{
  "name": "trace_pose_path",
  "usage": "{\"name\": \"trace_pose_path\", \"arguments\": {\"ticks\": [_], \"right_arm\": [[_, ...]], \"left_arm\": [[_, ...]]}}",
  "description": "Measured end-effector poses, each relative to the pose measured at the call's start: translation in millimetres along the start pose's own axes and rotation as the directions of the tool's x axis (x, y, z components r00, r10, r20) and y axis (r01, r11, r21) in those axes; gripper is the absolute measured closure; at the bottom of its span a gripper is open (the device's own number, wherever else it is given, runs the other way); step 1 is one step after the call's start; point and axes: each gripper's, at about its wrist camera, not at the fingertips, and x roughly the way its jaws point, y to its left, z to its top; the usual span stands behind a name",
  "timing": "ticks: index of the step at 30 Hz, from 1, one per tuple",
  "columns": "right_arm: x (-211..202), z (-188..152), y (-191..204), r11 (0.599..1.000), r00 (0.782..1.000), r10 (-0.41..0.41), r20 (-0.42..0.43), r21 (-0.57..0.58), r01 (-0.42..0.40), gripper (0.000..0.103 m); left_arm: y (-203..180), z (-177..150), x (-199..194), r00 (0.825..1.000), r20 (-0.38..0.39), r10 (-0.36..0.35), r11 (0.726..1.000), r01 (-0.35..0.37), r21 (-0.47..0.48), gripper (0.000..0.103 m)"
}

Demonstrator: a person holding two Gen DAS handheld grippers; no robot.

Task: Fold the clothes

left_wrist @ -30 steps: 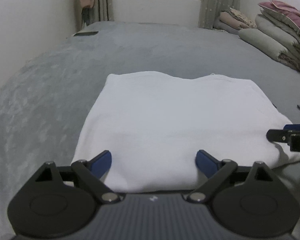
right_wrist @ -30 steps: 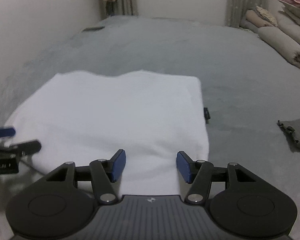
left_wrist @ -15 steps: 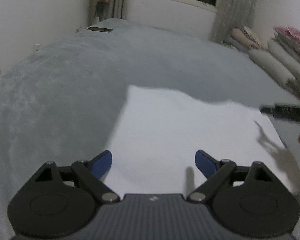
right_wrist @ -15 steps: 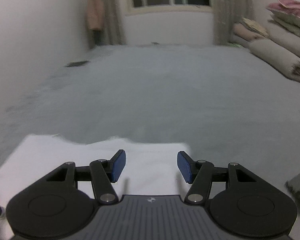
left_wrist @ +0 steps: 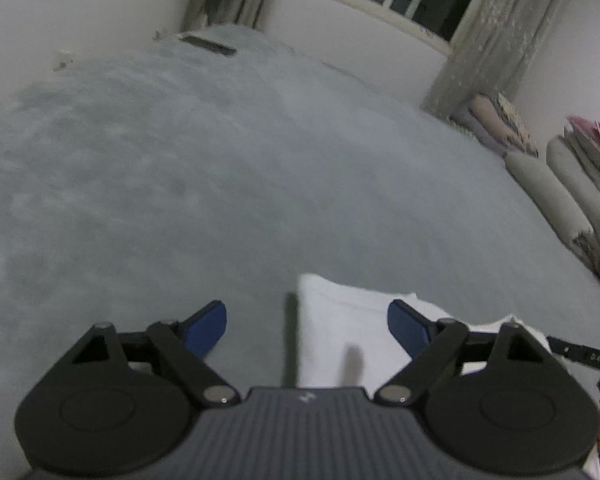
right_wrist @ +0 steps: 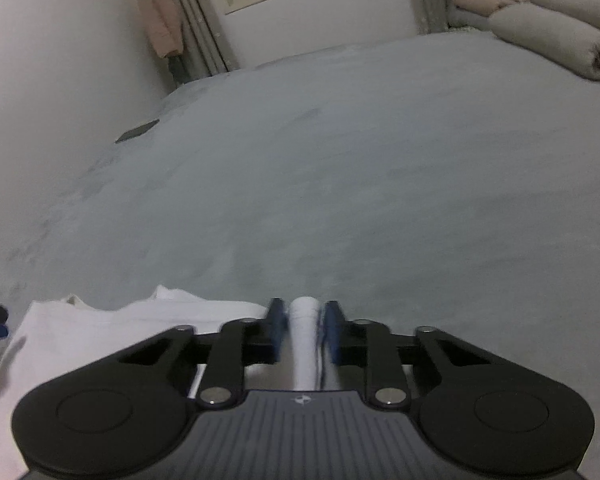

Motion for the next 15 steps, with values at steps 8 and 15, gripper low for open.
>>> {"name": "trace_pose_path", "arguments": {"ticks": [8, 15], "right_arm": [[-6.5, -7.7, 3.8, 0.997, 0.997, -0.021, 0.076, -0.079, 0.027, 0.096], [-19.9, -5.1, 23.3, 0.981, 0.974, -0.074, 0.215, -0.161, 0.11, 0.096]], "left_arm": [[1.7, 0.1, 6.0, 0.999, 0.022, -0.029, 1.0, 0.029, 0.012, 0.098], [0.4, 3.3, -7.4, 0.991, 0.133, 0.005, 1.0, -0.004, -0.006, 0.098]]}}
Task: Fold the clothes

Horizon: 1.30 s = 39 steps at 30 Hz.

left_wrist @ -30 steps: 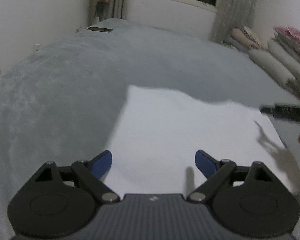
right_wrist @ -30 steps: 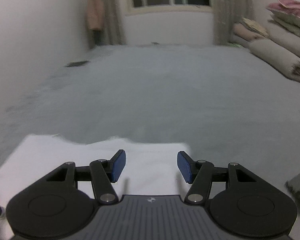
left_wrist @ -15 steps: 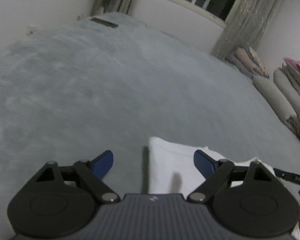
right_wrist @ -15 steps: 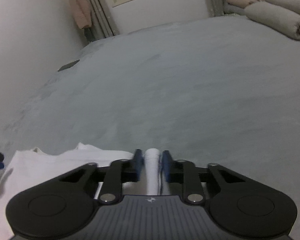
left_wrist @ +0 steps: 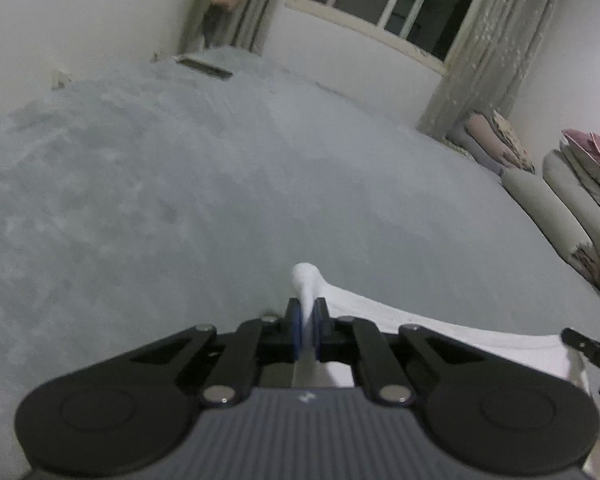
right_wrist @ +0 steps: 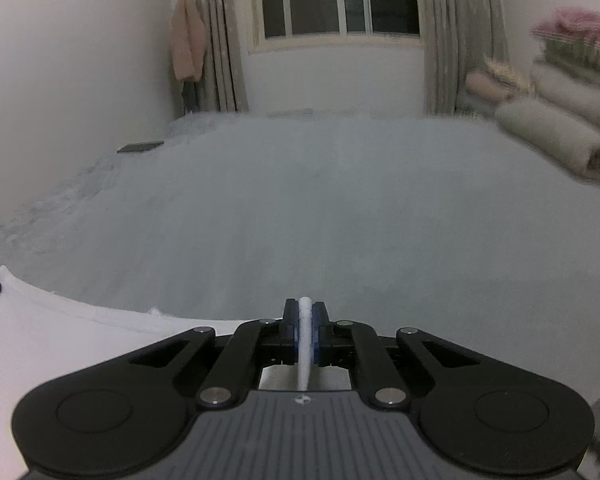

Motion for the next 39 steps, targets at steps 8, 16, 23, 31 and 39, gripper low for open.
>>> {"name": "trace_pose_path", "arguments": {"ticks": [8, 16, 23, 31, 39], "right_arm": [[39.6, 1.8, 28.7, 0.991, 0.993, -0.106, -0.059, -0.09, 0.101, 0.096], [7.7, 18.6, 48.5, 0.959, 0.973, -0.227, -0.034, -0.183, 0.217, 0.074], [-61.8, 9.0, 87.6, 0.994, 0.987, -0.055, -0.153, -0.1, 0.04, 0.071], [-105.7, -55.7, 154.2, 0.976, 0.966, 0.091, -0.241, -0.169, -0.134, 0.07], [-113.6, -60.4, 161.9, 0.981, 0.977, 0.074, -0.202, -0.16, -0.107, 0.071]], "left_arm": [[-23.6, -9.5, 21.0, 0.985, -0.044, 0.168, 0.977, -0.16, 0.14, 0.09], [-29.7, 7.4, -40.9, 0.986, 0.056, 0.157, 0.975, -0.164, 0.15, 0.061], [-87.9, -56.2, -97.0, 0.999, -0.011, 0.047, 0.968, -0.043, 0.249, 0.055], [-116.8, -123.6, -98.5, 0.997, -0.063, 0.047, 0.918, -0.019, 0.396, 0.055], [-110.0, -115.4, -109.5, 0.999, -0.05, 0.001, 0.933, 0.018, 0.359, 0.055]]}}
